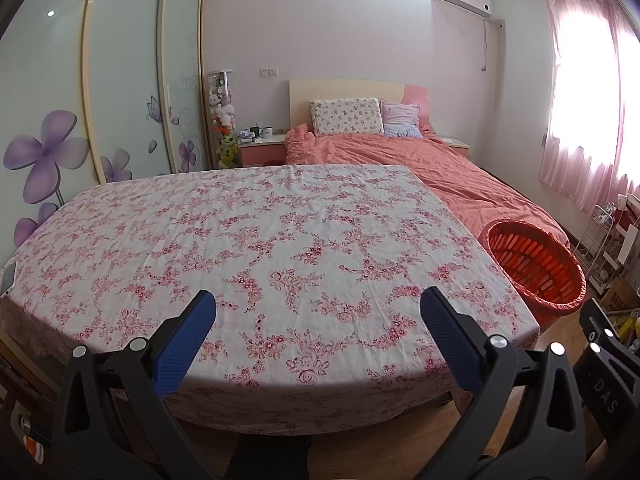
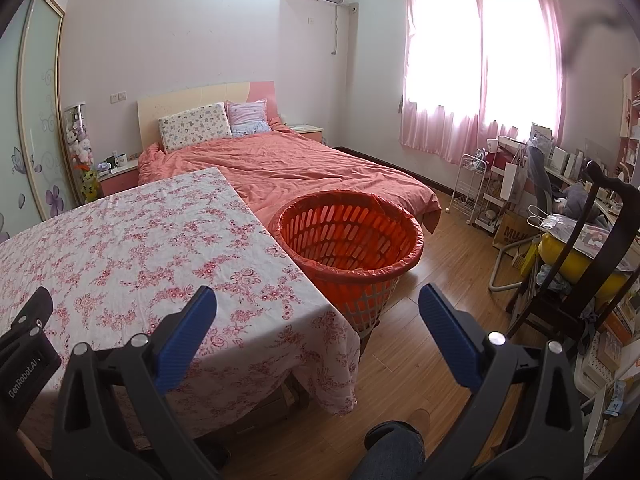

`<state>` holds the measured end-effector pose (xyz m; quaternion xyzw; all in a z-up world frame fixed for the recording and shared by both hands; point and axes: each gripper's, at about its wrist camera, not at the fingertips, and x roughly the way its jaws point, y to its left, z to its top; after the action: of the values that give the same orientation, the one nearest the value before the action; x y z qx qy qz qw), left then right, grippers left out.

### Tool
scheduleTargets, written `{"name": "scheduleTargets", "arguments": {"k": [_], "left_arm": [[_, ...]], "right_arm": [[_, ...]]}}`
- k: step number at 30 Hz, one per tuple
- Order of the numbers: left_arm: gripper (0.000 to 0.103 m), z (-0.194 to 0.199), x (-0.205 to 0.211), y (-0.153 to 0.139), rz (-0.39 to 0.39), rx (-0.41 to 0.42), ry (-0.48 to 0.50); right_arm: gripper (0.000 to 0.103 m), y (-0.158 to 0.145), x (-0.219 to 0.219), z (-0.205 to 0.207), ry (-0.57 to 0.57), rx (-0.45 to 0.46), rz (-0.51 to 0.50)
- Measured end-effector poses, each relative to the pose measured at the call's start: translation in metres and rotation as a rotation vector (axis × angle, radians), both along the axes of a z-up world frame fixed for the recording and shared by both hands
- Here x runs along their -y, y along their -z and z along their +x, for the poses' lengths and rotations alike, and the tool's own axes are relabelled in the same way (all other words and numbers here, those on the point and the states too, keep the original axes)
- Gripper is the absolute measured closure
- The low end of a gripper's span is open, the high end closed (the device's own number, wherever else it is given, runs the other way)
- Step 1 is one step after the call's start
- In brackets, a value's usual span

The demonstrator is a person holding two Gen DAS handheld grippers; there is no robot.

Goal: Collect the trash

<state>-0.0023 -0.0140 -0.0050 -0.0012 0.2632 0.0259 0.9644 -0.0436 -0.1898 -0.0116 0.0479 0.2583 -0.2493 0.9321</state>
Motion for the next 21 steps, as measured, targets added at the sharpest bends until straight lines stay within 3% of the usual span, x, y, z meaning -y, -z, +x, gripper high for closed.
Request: {"name": "scheduleTargets", "arguments": {"k": [21], "left_arm": [[0.002, -0.0012, -0.0001, 0.0035, 0.001, -0.004, 0.0]], "right_arm": [[0.004, -0.0009, 0.0018, -0.0003, 0.005, 0.003, -0.003]]}}
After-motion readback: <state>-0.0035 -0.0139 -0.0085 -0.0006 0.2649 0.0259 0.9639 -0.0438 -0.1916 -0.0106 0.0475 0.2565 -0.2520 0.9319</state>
